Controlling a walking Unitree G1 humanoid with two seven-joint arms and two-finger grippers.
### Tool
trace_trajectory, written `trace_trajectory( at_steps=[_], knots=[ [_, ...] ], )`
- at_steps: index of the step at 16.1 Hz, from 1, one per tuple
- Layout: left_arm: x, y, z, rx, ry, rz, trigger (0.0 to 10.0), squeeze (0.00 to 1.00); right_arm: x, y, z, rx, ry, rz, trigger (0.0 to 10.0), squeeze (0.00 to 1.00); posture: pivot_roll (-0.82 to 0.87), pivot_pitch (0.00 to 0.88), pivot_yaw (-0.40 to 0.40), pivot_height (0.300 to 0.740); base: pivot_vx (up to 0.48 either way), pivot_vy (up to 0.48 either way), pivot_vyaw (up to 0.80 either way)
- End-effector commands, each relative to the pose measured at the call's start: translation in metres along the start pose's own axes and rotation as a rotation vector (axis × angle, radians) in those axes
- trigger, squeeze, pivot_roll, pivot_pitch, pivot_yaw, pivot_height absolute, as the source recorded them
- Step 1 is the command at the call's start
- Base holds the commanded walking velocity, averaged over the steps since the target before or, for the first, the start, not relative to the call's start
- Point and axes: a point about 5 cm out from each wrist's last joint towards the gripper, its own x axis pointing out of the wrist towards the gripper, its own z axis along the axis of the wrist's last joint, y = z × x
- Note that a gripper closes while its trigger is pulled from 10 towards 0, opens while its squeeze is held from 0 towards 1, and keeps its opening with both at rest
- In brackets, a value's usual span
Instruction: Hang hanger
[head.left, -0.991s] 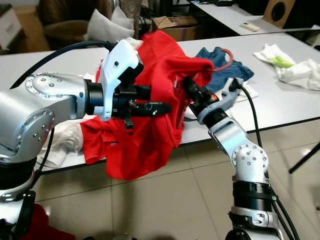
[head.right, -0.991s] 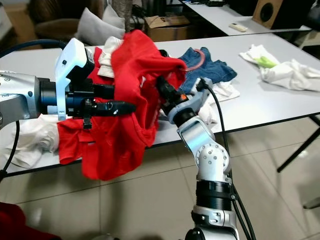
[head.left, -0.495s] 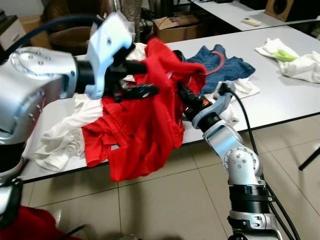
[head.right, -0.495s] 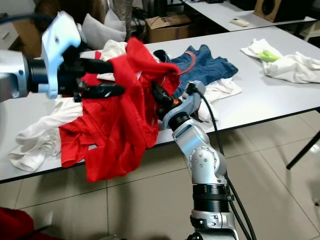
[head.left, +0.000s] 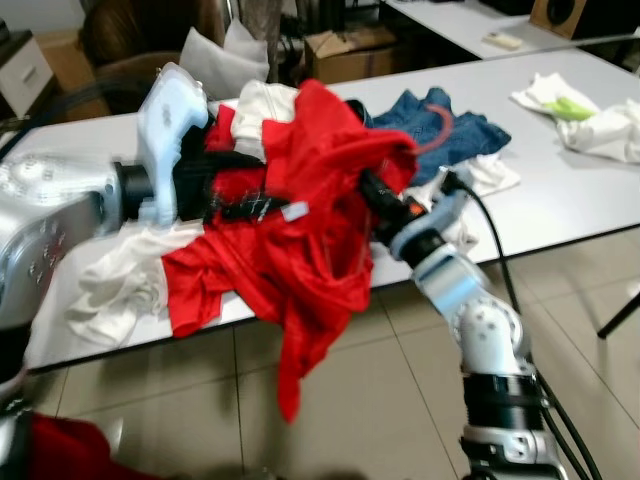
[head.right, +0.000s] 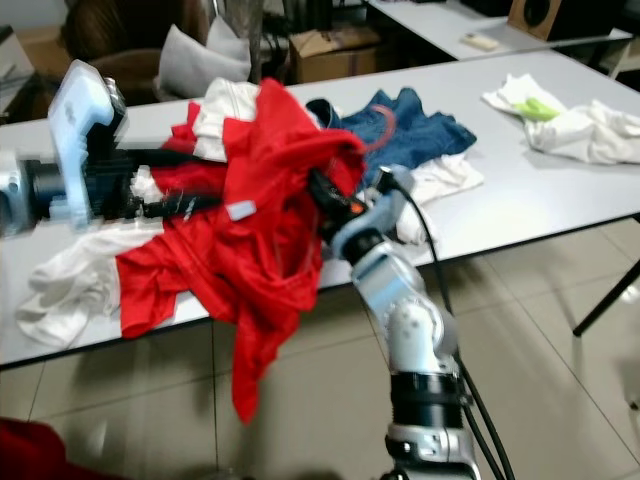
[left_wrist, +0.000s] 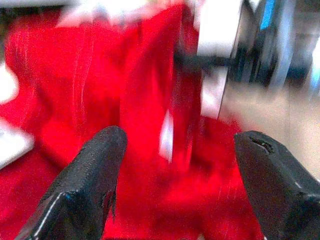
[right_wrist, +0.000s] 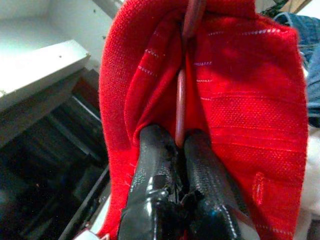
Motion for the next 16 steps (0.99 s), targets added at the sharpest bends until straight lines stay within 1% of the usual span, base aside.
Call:
trace_trajectory(
  at_steps=[1, 2, 3, 4, 5, 6, 7, 8, 9, 13, 16],
  knots=[
    [-0.002, 0.004, -0.011, 0.014, 0.032, 0.048, 10.0, 0.00, -0.002, 0.007, 0.007, 0.032, -0.040, 0.039, 10.0, 0.00, -0.05, 0.000, 0.095, 0.740, 0.000, 0.000, 0.00],
    [-0.003, 0.006, -0.013, 0.003, 0.017, 0.071, 10.0, 0.00, -0.003, 0.008, 0.009, 0.036, -0.049, 0.047, 10.0, 0.00, -0.05, 0.000, 0.095, 0.740, 0.000, 0.000, 0.00],
    [-0.004, 0.014, -0.019, -0.077, -0.047, 0.153, 10.0, 0.00, -0.006, 0.012, 0.013, 0.053, -0.068, 0.074, 10.0, 0.00, -0.05, 0.000, 0.093, 0.740, 0.000, 0.000, 0.00],
    [-0.005, 0.025, -0.026, -0.192, -0.202, 0.312, 10.0, 0.00, -0.011, 0.016, 0.019, 0.047, -0.082, 0.114, 10.0, 0.00, -0.05, 0.000, 0.079, 0.740, 0.000, 0.000, 0.00],
    [-0.005, 0.027, -0.037, -0.238, -0.266, 0.429, 10.0, 0.00, -0.017, 0.023, 0.024, 0.033, -0.088, 0.153, 10.0, 0.00, -0.05, 0.000, 0.072, 0.740, 0.000, 0.000, 0.00],
    [-0.003, 0.022, -0.048, -0.259, -0.268, 0.499, 10.0, 0.00, -0.023, 0.031, 0.029, 0.014, -0.087, 0.196, 10.0, 0.00, -0.06, 0.000, 0.065, 0.740, 0.000, 0.000, 0.00],
    [-0.001, 0.016, -0.054, -0.271, -0.263, 0.519, 10.0, 0.00, -0.027, 0.037, 0.031, 0.004, -0.084, 0.226, 10.0, 0.00, -0.06, 0.000, 0.065, 0.740, 0.000, 0.000, 0.00],
    [0.005, 0.002, -0.061, -0.284, -0.255, 0.520, 10.0, 0.00, -0.033, 0.045, 0.034, -0.020, -0.073, 0.266, 10.0, 0.00, -0.07, 0.000, 0.056, 0.740, 0.000, -0.285, 0.41],
    [0.013, -0.015, -0.067, -0.260, -0.229, 0.512, 10.0, 0.00, -0.041, 0.053, 0.035, -0.050, -0.047, 0.309, 10.0, 0.00, -0.07, 0.000, 0.047, 0.740, 0.000, -0.368, 0.74],
    [0.020, -0.023, -0.071, -0.275, -0.242, 0.547, 10.0, 0.00, -0.047, 0.062, 0.036, -0.089, 0.001, 0.377, 10.0, 0.00, -0.07, 0.000, 0.037, 0.740, 0.000, -0.395, 0.79],
    [0.021, -0.027, -0.072, -0.259, -0.231, 0.563, 10.0, 0.00, -0.043, 0.061, 0.042, -0.107, -0.001, 0.352, 10.0, 0.00, -0.07, 0.000, 0.033, 0.740, 0.000, -0.402, 0.79]
  ],
)
